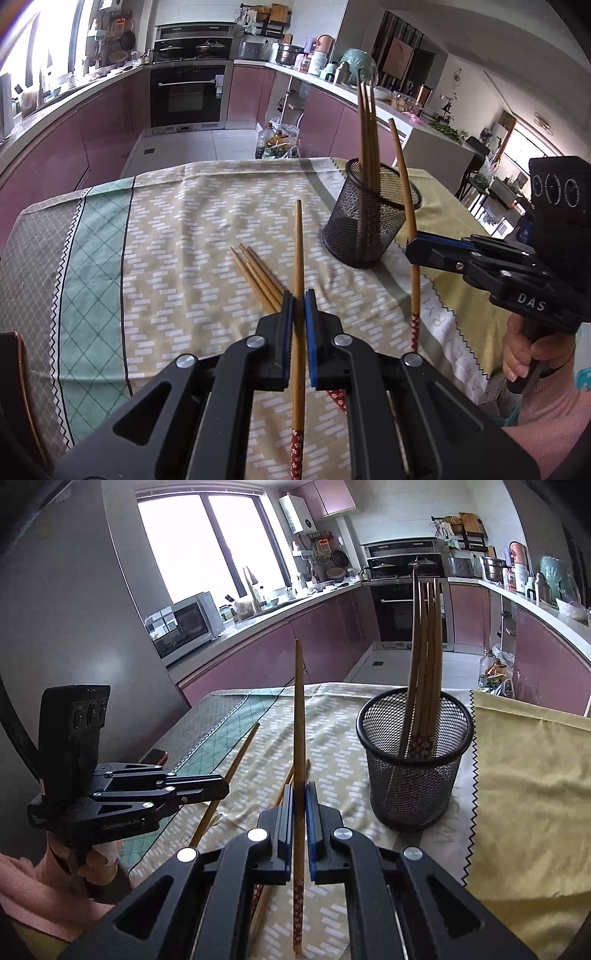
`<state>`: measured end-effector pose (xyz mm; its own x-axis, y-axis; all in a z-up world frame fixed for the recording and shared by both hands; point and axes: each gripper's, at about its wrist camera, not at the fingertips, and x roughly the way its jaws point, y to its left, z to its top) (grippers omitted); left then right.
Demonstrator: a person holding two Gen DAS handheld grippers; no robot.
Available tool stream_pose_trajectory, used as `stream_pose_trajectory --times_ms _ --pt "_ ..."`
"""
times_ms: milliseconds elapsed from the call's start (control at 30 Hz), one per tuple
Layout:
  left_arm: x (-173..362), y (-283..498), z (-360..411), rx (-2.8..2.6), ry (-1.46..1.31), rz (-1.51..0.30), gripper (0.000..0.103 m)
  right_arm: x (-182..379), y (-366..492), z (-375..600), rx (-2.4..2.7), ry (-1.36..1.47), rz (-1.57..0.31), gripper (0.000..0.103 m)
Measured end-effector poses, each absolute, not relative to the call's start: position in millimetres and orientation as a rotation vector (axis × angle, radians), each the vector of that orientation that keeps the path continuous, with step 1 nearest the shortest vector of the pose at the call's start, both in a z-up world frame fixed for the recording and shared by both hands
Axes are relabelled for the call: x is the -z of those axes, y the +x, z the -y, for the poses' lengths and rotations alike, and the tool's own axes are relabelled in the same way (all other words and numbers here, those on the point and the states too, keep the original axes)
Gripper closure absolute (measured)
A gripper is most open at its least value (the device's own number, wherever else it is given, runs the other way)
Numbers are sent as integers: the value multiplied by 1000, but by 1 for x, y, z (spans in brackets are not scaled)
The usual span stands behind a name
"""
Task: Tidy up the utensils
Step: 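Lift the chopstick upright toward the mesh cup with the left tool while the right tool lifts its own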
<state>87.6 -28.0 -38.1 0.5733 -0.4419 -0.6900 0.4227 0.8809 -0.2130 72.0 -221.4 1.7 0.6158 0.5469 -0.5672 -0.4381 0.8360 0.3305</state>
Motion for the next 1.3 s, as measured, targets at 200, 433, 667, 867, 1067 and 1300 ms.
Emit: stream_pose_trajectory --times_ms 200,433,667,867,1067,1300 --pt "6 79 25 578 -64 -747 96 -15 72 235 -566 196 -652 98" --pt "-20 75 23 617 -95 -688 96 -25 73 246 -559 215 -610 97" --pt "-42 81 23 638 -135 -637 96 -42 75 259 -540 204 -559 97" --pt "-60 97 34 655 -146 -597 96 -57 77 269 -518 190 -520 97" --pt "-81 112 49 681 -146 -558 96 -76 83 276 -502 172 -477 97" --pt "-115 119 67 703 -124 -487 96 -96 89 286 -483 162 -421 97"
